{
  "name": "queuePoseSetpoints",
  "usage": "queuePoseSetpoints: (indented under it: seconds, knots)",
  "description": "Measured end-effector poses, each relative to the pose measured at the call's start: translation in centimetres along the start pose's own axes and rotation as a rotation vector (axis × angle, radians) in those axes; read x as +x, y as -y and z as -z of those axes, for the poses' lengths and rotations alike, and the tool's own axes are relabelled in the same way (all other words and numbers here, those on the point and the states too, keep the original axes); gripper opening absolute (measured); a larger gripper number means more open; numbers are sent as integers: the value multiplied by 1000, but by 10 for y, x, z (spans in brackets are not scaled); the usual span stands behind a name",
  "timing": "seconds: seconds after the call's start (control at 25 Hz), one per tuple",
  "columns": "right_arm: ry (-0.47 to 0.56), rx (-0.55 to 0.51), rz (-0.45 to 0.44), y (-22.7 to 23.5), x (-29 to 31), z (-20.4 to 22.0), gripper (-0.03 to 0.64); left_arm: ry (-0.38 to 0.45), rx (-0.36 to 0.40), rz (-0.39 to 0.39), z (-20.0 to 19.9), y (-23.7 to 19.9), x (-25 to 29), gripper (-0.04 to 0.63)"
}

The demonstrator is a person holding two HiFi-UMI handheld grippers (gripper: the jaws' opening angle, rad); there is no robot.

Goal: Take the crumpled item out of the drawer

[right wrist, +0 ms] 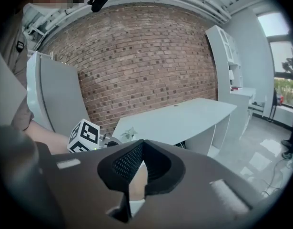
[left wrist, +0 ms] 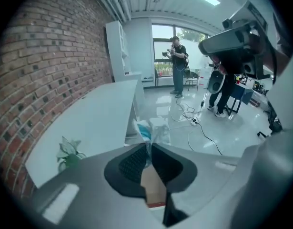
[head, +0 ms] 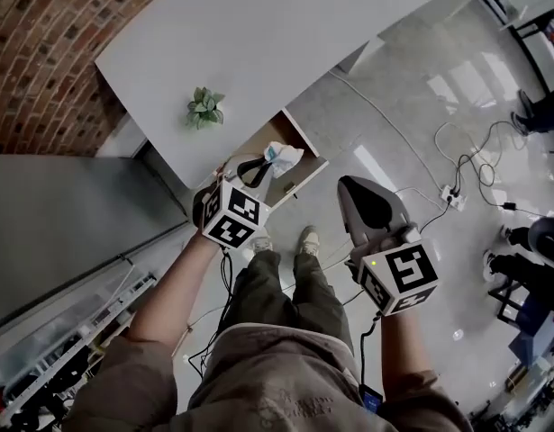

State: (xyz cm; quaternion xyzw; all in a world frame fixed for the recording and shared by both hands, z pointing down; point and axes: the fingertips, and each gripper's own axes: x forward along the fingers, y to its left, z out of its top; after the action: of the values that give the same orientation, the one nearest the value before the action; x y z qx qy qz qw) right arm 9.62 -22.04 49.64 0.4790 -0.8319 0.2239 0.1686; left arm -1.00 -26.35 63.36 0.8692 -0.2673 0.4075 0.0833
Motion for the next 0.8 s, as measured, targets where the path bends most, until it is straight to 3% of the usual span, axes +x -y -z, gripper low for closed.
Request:
queuePoseSetpoints:
  seconds: [0.36, 0.52, 0.8]
  knots:
    - [148, -101, 15, -27, -67, -85, 28, 214, -28, -157, -90, -5, -129, 40]
    - [211, -140, 30, -34, -96, -113, 28, 304, 9, -229, -122, -4, -177, 37]
    - [309, -204, 20, -58, -138, -155, 28, 455, 19, -295, -162, 4, -249, 37]
